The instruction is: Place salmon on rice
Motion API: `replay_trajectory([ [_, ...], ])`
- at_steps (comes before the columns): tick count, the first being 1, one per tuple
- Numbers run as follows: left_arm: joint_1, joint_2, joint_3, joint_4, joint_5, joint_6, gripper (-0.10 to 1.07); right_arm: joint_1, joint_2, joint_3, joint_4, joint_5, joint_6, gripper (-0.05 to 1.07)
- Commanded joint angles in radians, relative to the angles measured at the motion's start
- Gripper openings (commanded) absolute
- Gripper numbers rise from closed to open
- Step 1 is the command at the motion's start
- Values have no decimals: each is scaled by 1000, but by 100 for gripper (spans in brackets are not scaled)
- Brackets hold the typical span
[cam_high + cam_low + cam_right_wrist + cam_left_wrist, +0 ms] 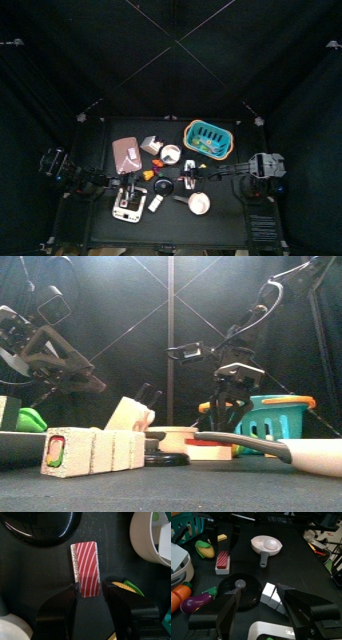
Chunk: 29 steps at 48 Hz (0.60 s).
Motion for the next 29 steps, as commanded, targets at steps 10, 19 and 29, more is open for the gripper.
replay_trajectory([
  [10, -2, -2, -9, -2, -3, 0, 93, 3, -38, -52, -17, 3, -5, 76],
  [19, -2, -2, -9, -2, -3, 0, 93, 9, -38, -61, -38, 6, 0, 62],
  [29, -2, -2, -11, -2, -3, 0, 93, 9, -35, -66, -32, -6, 6, 50],
])
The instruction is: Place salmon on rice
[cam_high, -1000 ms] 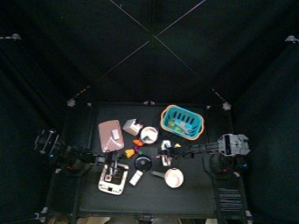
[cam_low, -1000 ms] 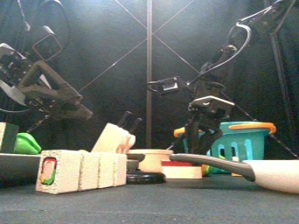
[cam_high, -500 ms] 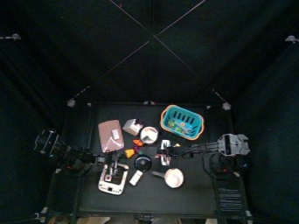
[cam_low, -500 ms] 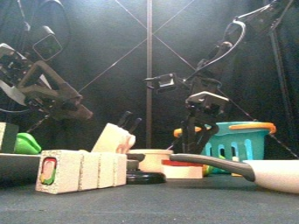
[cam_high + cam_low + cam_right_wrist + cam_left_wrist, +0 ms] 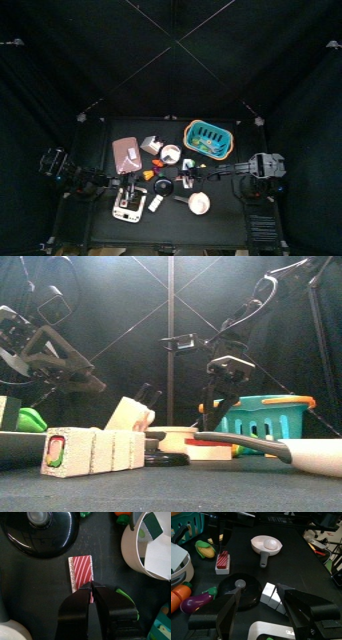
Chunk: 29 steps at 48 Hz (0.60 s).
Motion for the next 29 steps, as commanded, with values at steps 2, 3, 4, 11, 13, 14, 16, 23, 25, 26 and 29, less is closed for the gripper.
replay_trajectory([
  [2, -2, -2, -9, -2, -5, 0, 93, 2, -32, -23, 6, -15, 2, 50],
  [3, -2, -2, -9, -2, -5, 0, 93, 2, -31, -23, 9, -18, 2, 50],
  [4, -2, -2, -9, -2, -5, 0, 93, 2, -29, -23, 9, -21, 2, 50],
  [11, -2, -2, -9, -2, -5, 0, 93, 3, -15, -23, 23, -40, 0, 50],
  [13, -2, -2, -9, -2, -5, 0, 93, 3, -11, -23, 23, -44, 0, 50],
  [14, -2, -2, -9, -2, -5, 0, 93, 3, -8, -23, 25, -46, 0, 50],
  [16, -2, -2, -8, -2, -5, 0, 93, 3, -3, -23, 25, -48, 0, 50],
  [23, -2, -2, -8, -2, -5, 0, 93, 3, 23, -21, 38, -51, -2, 50],
  [25, -2, -2, -8, -2, -5, 0, 93, 3, 29, -20, 43, -51, -3, 50],
  [26, -2, -2, -9, -2, -5, 0, 93, 3, 32, -20, 44, -49, -3, 50],
  [29, -2, -2, -9, -2, -5, 0, 93, 3, 41, -18, 51, -51, -5, 50],
])
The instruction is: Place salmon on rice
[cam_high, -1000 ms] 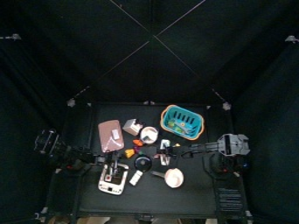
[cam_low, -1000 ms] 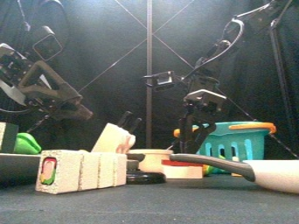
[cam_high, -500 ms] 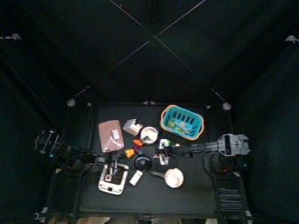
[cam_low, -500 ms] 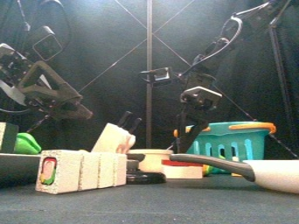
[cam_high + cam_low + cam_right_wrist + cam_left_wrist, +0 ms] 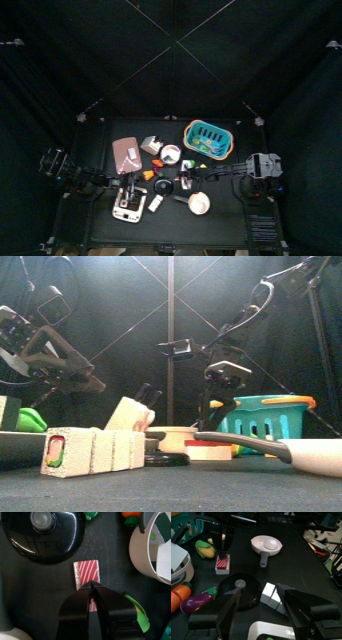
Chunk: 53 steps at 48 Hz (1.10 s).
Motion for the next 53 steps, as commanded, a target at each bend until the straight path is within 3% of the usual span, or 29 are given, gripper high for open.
replay_trajectory([
  [1, -2, -2, -9, 0, -5, 0, 93, 0, -3, -14, 9, -5, -3, 50],
  [15, -2, -2, -8, 0, -5, -2, 93, 0, -18, -18, 2, -2, 0, 50],
  [27, -2, -2, -9, 0, -5, 0, 93, -5, -97, -37, -25, -5, 12, 50],
  [38, -2, -2, -11, 0, -5, 0, 93, -6, -160, -26, -21, -55, 14, 50],
  [53, -3, -2, -9, 0, -5, -2, 93, -6, -173, -11, -11, -130, 18, 50],
])
